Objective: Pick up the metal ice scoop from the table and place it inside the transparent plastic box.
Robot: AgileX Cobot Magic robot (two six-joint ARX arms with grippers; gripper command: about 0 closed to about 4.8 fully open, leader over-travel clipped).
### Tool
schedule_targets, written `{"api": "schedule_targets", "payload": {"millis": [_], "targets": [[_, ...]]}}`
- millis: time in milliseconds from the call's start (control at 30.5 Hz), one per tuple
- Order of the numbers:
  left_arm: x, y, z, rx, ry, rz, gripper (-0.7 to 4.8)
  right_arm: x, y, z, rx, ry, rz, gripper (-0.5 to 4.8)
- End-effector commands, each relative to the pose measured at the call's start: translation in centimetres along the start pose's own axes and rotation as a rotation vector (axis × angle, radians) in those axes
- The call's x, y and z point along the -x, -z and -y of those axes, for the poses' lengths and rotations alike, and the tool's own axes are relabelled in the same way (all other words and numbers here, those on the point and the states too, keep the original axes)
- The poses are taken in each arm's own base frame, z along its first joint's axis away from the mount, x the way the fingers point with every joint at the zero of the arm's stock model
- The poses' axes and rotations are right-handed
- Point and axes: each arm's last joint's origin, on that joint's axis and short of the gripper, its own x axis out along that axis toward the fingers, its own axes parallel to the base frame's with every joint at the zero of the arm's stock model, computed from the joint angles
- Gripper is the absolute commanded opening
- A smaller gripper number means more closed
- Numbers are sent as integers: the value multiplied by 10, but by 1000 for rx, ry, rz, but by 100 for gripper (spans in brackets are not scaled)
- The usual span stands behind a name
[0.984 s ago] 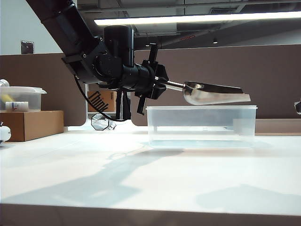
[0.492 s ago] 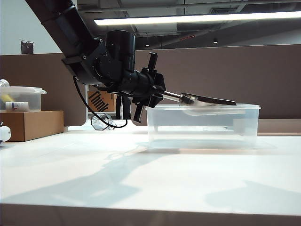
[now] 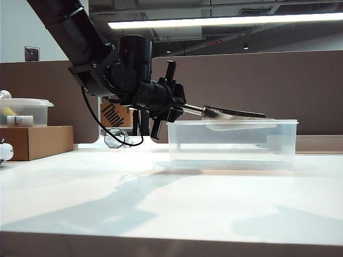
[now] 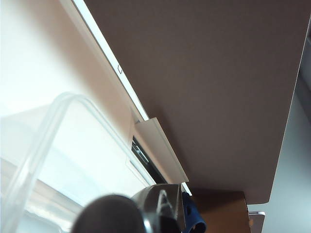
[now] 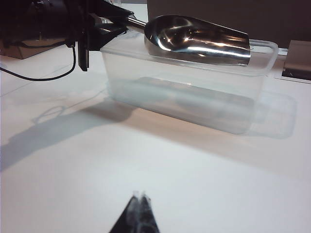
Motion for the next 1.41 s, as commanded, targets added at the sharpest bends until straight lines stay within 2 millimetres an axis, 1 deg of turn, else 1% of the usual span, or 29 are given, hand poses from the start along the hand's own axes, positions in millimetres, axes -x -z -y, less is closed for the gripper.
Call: {"api": "schedule_targets", "payload": {"millis": [33,131,263,295,361,394,656,689,755,820,1050,1149,1411], "targets": [[0,-1,9,4,52,-2,161,0,-2,0,4,-2,18,-1],[0,-1,9,7,57,-19,216,0,-2,0,4,-2,18,-1],[0,0,11,35,71,-43,221,0,-2,0,4,-2,17,-1],[0,0,11,40,74,-48,230,0,-2,0,4,-2,17,-1],[0,0,12,49,88,-69,277,0,-2,0,4,-2,17,-1],[1,0,13,51,99,-83,285,0,-2,0,4,-2,17,-1],[2,4,17,123,152,-233,290,0,-2,0,4,-3,17,-1],[2,4,17,138,153,-247,301,0,-2,0,4,-2,17,-1],[2,5,17,178,151,-286,351,0,-2,0,4,-2,17,-1],[3,6,17,200,153,-320,376,0,-2,0,4,-2,17,-1],[4,1,16,279,147,-414,376,0,-2,0,4,-2,18,-1],[5,-5,14,313,141,-445,376,0,-2,0,4,-2,17,-1],[9,-41,13,285,204,-364,376,0,-2,0,4,-2,17,-1]]}}
